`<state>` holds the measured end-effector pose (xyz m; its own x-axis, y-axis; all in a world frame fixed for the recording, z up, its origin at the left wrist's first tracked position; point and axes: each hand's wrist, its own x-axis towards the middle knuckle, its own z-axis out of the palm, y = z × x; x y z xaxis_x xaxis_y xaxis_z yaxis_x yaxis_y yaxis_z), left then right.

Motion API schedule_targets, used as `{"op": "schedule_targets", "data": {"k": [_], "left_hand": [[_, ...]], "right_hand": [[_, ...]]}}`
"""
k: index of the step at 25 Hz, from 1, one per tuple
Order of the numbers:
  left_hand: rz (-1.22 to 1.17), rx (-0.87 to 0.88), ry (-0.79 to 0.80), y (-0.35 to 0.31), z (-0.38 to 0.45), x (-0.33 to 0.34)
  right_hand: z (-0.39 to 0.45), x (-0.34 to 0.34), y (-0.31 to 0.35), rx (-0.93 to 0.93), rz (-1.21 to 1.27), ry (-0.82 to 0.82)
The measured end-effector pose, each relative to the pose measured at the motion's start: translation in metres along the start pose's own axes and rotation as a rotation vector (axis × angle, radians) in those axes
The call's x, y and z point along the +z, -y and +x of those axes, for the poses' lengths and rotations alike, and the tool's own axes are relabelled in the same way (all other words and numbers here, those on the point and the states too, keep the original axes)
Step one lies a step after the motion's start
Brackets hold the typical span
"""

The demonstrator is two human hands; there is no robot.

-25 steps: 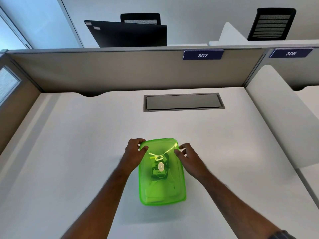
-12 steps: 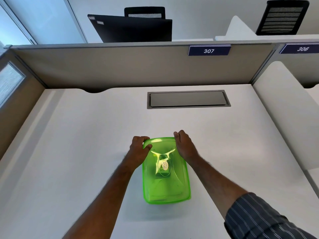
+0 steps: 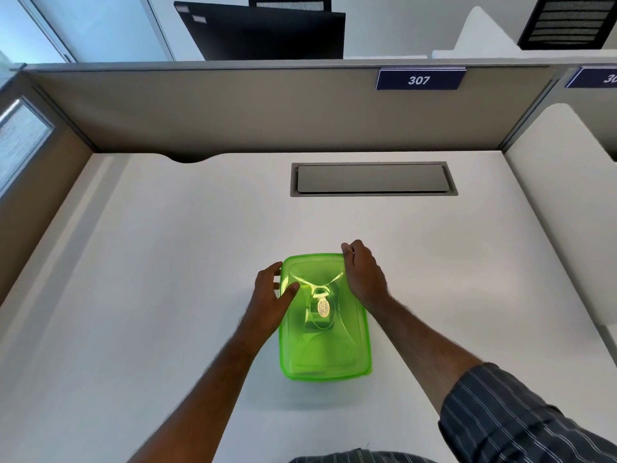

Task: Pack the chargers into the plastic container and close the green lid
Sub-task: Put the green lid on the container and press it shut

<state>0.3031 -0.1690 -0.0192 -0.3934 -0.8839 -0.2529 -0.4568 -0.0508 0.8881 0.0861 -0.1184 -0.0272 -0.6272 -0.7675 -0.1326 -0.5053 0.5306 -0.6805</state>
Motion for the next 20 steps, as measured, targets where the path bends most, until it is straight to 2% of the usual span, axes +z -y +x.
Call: {"op": "schedule_targets", "data": {"k": [6,10,13,20], "left_hand": [[-0.051,-0.137,0.081,0.032,-0.06,-0.009],[-0.02,-0.225,0.215,0.047,-0.089,-0.018],[-0.107,-0.282,0.293,0.052,-0.101,-0.02],[-0.369,-0.298,0.222,0.054,-0.111,-0.01]], "right_hand": [[0.001,0.002,0.0,0.003,0.002,-0.009],[0.0,0.002,0.0,0.005,-0.009,-0.013],[-0.001,0.003,0.001,-0.001,-0.017,-0.015],[0.0,0.003,0.0,0.005,-0.012,-0.013]]}}
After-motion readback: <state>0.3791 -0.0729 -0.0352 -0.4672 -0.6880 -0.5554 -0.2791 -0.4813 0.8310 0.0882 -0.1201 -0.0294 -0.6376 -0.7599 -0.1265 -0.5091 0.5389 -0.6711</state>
